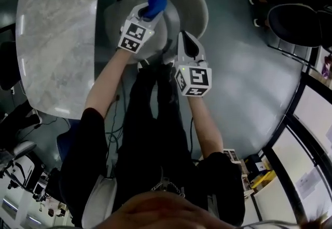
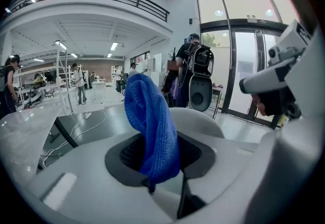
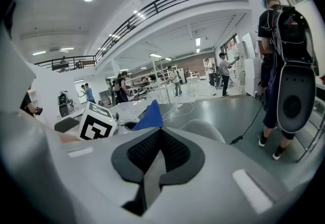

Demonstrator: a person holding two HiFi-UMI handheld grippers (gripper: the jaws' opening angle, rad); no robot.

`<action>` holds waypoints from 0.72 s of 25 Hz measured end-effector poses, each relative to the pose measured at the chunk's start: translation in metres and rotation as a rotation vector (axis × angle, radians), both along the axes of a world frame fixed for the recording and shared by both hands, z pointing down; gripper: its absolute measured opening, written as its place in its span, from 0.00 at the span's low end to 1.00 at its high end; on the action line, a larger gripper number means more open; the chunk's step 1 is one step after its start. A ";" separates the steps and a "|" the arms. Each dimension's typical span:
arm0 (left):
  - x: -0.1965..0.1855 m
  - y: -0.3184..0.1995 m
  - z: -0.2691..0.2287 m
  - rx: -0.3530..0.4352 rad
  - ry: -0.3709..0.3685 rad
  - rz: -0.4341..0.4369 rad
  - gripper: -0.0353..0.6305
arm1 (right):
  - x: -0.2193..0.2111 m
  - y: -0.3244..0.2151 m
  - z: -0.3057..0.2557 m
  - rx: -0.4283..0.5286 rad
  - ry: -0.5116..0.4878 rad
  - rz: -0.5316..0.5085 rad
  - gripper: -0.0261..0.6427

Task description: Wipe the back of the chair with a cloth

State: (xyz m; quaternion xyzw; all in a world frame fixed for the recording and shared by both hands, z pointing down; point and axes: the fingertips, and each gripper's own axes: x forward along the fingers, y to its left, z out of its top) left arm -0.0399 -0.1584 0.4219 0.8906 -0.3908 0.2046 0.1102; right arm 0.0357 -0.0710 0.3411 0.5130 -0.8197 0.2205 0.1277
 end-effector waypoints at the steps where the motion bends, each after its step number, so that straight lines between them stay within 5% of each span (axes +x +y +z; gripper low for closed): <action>1: 0.003 -0.007 0.006 0.011 0.000 0.003 0.24 | 0.003 -0.004 0.003 0.004 -0.002 0.008 0.04; 9: 0.028 -0.066 0.036 0.086 0.033 0.034 0.24 | 0.020 -0.029 0.032 0.030 0.036 0.100 0.04; 18: 0.065 -0.094 0.060 0.129 -0.018 0.103 0.24 | 0.048 -0.020 0.061 0.016 0.079 0.156 0.04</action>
